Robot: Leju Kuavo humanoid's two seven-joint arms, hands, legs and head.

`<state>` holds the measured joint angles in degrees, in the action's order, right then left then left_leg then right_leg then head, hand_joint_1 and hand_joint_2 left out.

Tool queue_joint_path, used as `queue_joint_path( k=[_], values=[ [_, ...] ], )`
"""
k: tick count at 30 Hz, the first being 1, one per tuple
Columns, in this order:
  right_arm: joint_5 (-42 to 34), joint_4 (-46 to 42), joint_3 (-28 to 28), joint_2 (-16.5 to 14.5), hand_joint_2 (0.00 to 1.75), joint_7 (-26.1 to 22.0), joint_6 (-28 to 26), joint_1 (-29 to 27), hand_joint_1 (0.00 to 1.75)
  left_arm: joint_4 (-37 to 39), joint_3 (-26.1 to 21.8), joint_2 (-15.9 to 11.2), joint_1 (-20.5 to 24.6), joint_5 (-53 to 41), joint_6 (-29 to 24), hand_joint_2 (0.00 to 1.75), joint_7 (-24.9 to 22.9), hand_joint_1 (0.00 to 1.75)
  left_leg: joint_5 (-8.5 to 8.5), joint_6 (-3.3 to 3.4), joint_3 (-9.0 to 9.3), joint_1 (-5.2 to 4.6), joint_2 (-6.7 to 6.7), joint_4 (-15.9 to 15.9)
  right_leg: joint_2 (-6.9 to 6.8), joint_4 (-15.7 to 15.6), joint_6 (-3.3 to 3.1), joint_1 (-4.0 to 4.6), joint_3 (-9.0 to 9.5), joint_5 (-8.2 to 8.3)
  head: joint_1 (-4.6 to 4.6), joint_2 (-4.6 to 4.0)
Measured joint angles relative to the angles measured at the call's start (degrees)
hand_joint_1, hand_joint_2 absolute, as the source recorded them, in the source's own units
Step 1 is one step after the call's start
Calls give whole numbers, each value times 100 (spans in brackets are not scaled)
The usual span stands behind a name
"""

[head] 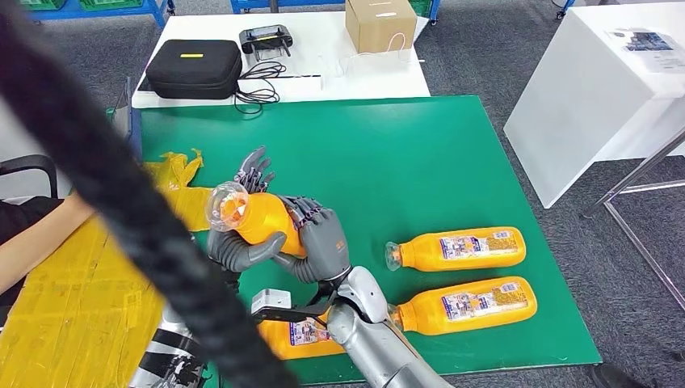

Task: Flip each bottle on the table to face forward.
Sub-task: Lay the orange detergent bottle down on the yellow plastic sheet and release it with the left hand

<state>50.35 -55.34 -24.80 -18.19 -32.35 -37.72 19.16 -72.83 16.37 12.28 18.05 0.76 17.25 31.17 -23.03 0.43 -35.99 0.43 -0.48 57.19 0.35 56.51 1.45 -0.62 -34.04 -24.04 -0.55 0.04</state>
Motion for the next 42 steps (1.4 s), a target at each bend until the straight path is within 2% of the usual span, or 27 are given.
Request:
queue_joint_path(
  k=[3,4,11,20,31,42],
  values=[
    [-19,126,-50,-4,175,15,-21,61,174,68,-46,0,12,38,-41,175,-11,141,0,0,0,0,2,0,1,0,0,0,-1,0,0,0],
    [-32,162,-62,-4,175,22,-27,78,174,87,-58,0,13,48,-67,175,-15,175,0,0,0,0,2,0,1,0,0,0,-1,0,0,0],
    [-106,362,-128,-6,175,92,-94,120,175,109,-107,2,26,-27,-409,175,-36,175,0,0,0,0,1,0,1,0,0,0,-1,0,0,0],
    [-118,501,-134,-6,175,101,-101,114,174,109,-118,2,43,-50,-472,175,-38,175,0,0,0,0,1,0,1,0,0,0,0,0,0,0],
    [-143,554,-134,-6,175,160,-126,114,175,109,-119,68,40,-273,-974,175,-38,175,0,0,0,0,1,0,1,0,0,0,0,0,0,0],
    [-240,554,-134,-6,175,158,-159,113,175,105,-118,116,26,-334,-1062,175,-40,175,0,0,0,0,1,0,1,0,0,0,0,0,0,0]
  ],
)
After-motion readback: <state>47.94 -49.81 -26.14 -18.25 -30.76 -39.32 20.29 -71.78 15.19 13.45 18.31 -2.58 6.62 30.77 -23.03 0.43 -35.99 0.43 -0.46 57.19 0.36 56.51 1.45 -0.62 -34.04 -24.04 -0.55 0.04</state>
